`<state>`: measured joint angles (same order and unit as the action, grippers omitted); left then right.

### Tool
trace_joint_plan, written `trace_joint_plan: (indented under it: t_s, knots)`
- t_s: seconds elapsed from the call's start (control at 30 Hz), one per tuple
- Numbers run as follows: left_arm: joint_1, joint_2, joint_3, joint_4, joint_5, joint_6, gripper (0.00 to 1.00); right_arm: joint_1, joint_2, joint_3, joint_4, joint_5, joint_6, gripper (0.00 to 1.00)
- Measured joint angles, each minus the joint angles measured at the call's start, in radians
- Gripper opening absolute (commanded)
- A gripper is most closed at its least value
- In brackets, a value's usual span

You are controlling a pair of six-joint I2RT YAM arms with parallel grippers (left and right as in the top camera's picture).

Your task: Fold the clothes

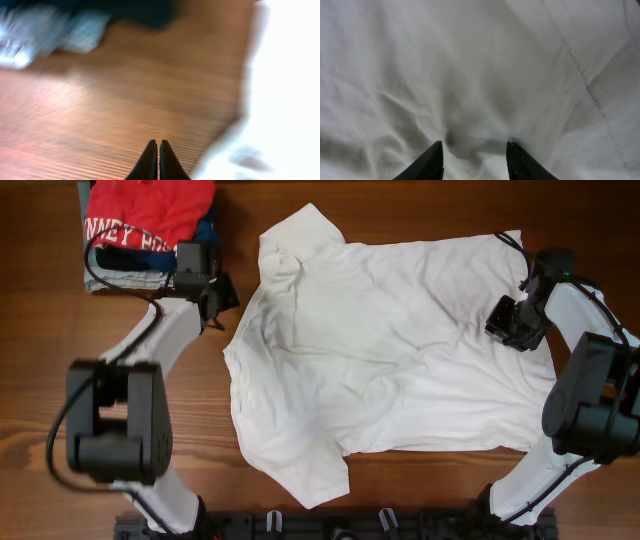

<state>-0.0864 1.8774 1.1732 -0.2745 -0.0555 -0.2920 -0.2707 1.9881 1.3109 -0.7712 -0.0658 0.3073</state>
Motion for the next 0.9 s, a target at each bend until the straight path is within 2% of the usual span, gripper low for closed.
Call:
trace_joint_plan:
  t_s: [0.1, 0.37, 0.63, 0.8, 0.9]
  knots:
    - [-0.06, -0.067, 0.003, -0.004, 0.124, 0.022, 0.04, 0.0, 0.0, 0.0, -0.001, 0.0, 0.0, 0.41]
    - [-0.112, 0.087, 0.002, -0.025, 0.189, 0.026, 0.04, 0.0, 0.0, 0.0, -0.001, 0.0, 0.0, 0.41]
    - [-0.112, 0.128, 0.01, 0.017, 0.206, 0.029, 0.04, 0.0, 0.0, 0.0, -0.001, 0.0, 0.0, 0.41]
    - [-0.098, 0.144, 0.033, 0.02, 0.14, 0.024, 0.04, 0.0, 0.0, 0.0, 0.0, 0.01, 0.0, 0.4]
    - [-0.043, 0.145, 0.038, 0.008, 0.107, 0.019, 0.04, 0.0, 0.0, 0.0, 0.0, 0.035, 0.0, 0.4]
